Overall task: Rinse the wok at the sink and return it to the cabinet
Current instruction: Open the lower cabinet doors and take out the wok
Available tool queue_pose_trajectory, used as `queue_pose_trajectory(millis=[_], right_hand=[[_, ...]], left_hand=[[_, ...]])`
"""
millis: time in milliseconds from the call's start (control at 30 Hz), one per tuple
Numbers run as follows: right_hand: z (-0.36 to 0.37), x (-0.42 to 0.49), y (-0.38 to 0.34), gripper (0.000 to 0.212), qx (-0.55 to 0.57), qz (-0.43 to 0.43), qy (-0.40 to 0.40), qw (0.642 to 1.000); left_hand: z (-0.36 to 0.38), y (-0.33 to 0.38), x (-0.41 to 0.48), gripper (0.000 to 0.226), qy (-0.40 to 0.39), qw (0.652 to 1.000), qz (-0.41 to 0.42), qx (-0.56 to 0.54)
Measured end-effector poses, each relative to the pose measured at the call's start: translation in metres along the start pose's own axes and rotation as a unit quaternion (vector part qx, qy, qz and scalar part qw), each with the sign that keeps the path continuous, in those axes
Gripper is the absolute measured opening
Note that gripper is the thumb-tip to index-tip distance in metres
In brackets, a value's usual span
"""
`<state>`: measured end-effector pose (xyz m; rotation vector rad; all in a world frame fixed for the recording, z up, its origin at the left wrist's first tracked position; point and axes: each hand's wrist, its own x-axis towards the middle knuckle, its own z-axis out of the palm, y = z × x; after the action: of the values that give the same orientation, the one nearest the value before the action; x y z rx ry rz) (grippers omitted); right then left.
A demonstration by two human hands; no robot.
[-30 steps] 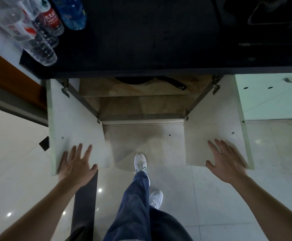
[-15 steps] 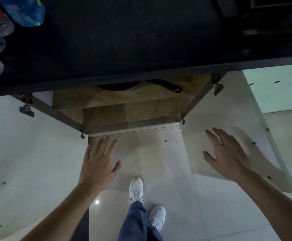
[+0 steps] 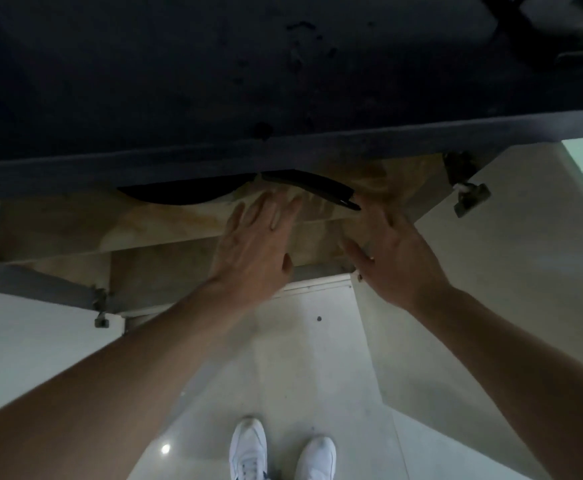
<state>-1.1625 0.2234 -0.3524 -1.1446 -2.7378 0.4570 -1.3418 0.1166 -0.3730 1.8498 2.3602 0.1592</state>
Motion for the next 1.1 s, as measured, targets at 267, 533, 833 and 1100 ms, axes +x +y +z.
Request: queue_pose_trajectory(millis=[267,533,833,1100], right_hand=[[0.034,0.052,0.013,0.057,0.018,0.010,0.037,0.999],[0.046,0.036,0.006,0.028,0.105,0.016,0.084,0.991],[0.065,-0.026,-0.057,0.027,0.115,0.120,0.100,0.981],[0.069,-0.108,-0.077,0.032,0.161,0.190,0.096,0.964]], left_hand=[[0.023,0.009,0.049,0.093,0.007,0.998,0.034,-0.058],[0.042,0.014,0.025,0.076,0.061,0.983,0.010,-0.172],[0.045,0.026,-0.023,0.052,0.102,0.780,-0.309,-0.535],[0.036,0.016,-0.015,0.021,-0.001,0.425,-0.384,-0.820]])
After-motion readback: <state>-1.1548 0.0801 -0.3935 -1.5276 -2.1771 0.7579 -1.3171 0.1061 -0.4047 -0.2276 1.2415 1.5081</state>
